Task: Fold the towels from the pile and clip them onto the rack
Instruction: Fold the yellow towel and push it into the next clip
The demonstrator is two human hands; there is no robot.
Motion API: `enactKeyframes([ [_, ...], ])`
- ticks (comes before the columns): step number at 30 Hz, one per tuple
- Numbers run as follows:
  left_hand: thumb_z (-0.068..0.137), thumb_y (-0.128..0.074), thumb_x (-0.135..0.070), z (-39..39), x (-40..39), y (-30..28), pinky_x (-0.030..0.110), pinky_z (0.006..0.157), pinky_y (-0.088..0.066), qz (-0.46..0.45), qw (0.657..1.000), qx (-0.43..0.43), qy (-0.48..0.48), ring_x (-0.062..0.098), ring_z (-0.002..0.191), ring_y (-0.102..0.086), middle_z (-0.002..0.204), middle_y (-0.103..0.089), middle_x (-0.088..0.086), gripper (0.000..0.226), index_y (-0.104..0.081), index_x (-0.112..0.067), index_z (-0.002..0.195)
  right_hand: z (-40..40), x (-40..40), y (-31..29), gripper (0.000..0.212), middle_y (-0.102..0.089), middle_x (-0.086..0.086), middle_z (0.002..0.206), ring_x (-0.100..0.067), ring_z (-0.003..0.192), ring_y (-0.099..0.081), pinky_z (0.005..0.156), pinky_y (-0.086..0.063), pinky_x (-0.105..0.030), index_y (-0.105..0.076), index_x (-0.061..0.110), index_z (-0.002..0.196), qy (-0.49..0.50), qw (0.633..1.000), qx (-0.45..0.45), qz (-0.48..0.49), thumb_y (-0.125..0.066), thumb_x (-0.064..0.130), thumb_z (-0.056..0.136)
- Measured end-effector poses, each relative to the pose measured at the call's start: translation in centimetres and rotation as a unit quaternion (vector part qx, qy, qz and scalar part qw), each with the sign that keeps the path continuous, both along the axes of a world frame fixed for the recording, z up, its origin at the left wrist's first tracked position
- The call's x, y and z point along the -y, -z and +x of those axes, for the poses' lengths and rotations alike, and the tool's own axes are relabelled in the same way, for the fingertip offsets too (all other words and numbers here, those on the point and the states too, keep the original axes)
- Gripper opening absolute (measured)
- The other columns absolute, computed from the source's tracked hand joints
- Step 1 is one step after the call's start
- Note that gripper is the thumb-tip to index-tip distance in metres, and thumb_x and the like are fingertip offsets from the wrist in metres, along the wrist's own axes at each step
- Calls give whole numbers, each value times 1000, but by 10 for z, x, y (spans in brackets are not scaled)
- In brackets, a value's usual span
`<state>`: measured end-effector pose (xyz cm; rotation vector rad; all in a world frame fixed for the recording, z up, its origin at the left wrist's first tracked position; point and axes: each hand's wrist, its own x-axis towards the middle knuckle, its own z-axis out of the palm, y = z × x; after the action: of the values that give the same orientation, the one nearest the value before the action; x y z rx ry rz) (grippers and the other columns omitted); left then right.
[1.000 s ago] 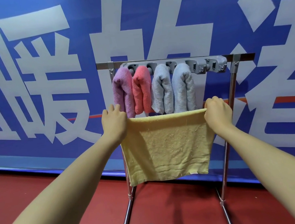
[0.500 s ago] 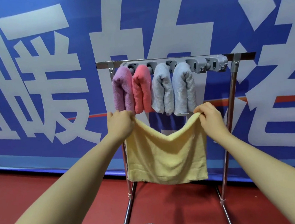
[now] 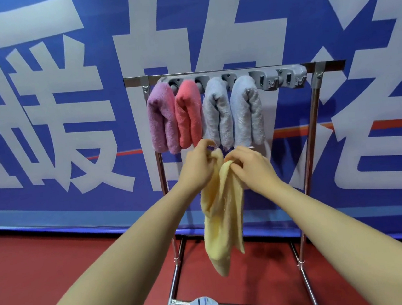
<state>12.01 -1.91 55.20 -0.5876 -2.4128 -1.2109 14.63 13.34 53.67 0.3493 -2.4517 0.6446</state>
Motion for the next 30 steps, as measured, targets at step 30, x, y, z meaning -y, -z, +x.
enactKeyframes([
  [30,89,-40,-43,-2,10,38,41,85,-42,-199,972,-71,102,24,93,-50,104,-53,1,33,-46,-24,115,-4,-10,-16,14,-50,10,70,-17,72,-53,68,-41,-34,-57,12,70,12,985,-71,-155,-68,11,78],
])
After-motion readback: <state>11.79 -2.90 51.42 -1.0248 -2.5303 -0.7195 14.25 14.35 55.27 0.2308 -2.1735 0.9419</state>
